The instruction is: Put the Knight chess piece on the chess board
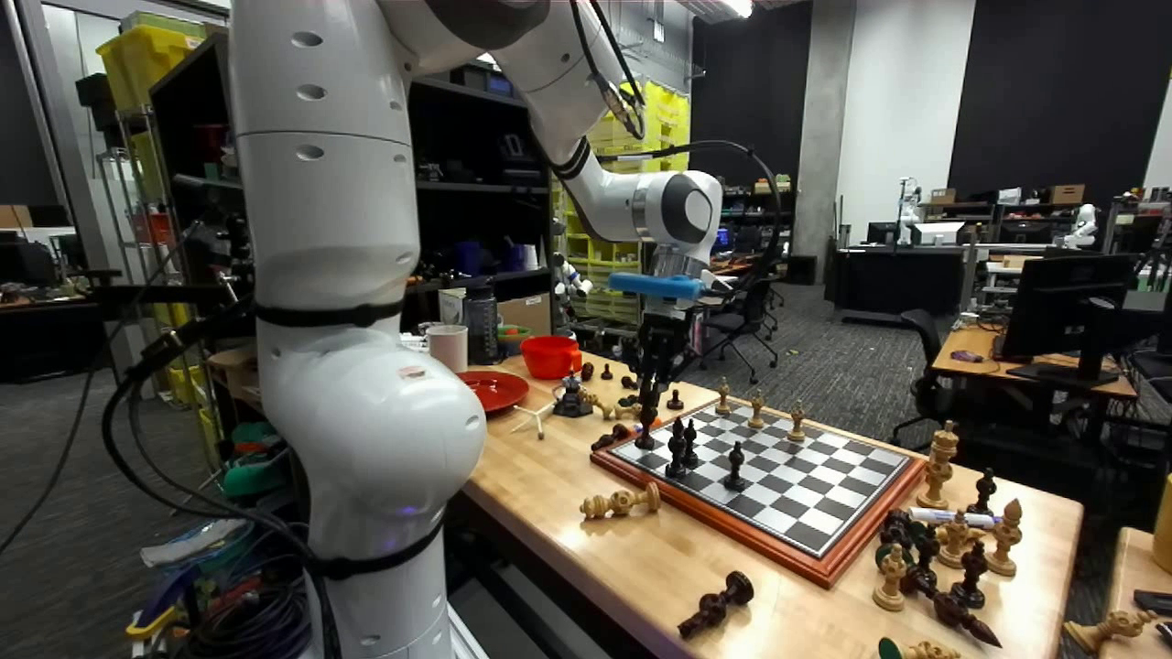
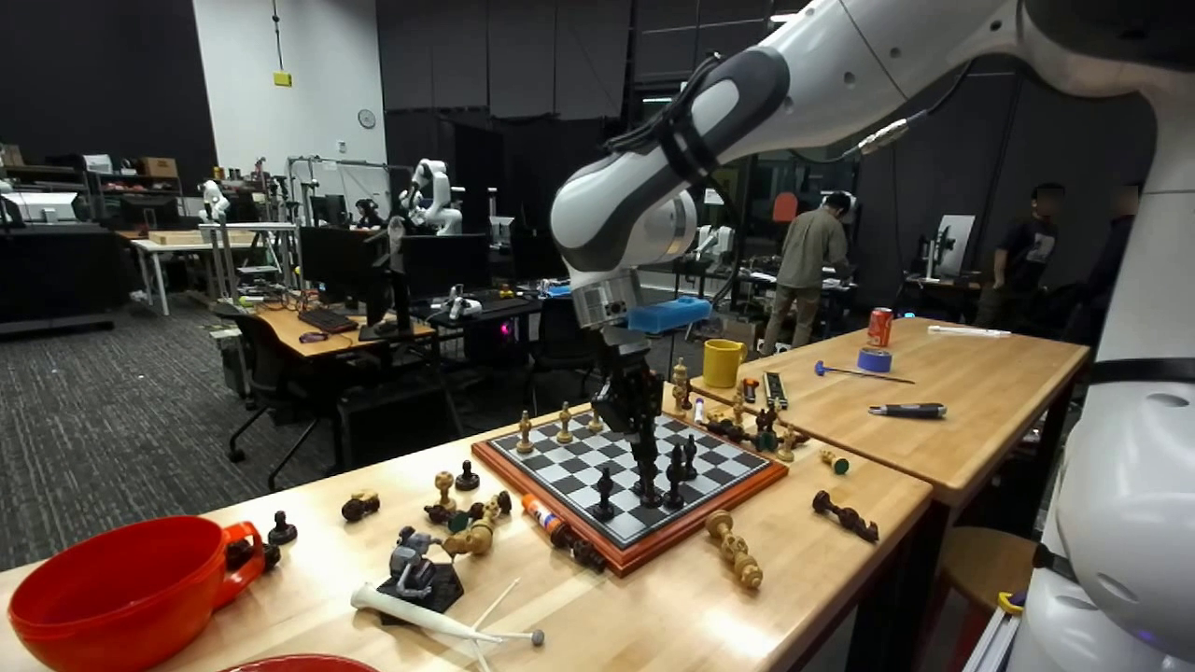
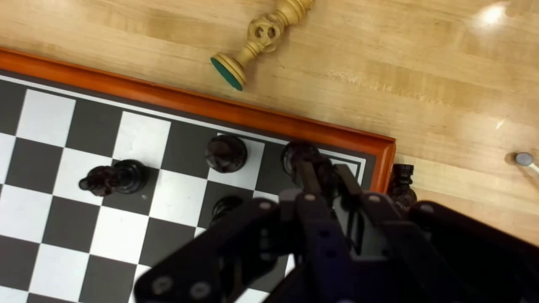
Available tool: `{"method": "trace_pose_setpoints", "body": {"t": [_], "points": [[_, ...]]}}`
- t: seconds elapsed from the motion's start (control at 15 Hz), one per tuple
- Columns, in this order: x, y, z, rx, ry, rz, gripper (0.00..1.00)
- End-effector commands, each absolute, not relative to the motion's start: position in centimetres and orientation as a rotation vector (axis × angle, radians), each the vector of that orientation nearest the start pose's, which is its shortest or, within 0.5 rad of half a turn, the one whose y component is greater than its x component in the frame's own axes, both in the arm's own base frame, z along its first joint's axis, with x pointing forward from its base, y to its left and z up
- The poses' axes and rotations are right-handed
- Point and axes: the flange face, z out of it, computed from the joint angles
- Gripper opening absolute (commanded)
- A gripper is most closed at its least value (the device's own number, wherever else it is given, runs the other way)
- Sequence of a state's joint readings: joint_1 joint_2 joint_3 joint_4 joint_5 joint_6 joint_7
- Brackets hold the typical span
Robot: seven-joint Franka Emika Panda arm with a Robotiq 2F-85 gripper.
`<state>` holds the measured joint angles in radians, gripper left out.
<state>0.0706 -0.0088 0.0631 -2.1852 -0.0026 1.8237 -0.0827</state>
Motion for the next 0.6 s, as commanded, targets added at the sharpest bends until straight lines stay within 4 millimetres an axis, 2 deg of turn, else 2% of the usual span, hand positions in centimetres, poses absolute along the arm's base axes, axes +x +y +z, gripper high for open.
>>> {"method": "trace_pose_setpoints", "body": {"t": [0.0, 0.53], "points": [[48.5, 6.4, 36.4, -3.089, -0.320, 0.544, 0.04], [49.1, 6.3, 35.0, -3.085, -0.310, 0.554, 0.04]]}}
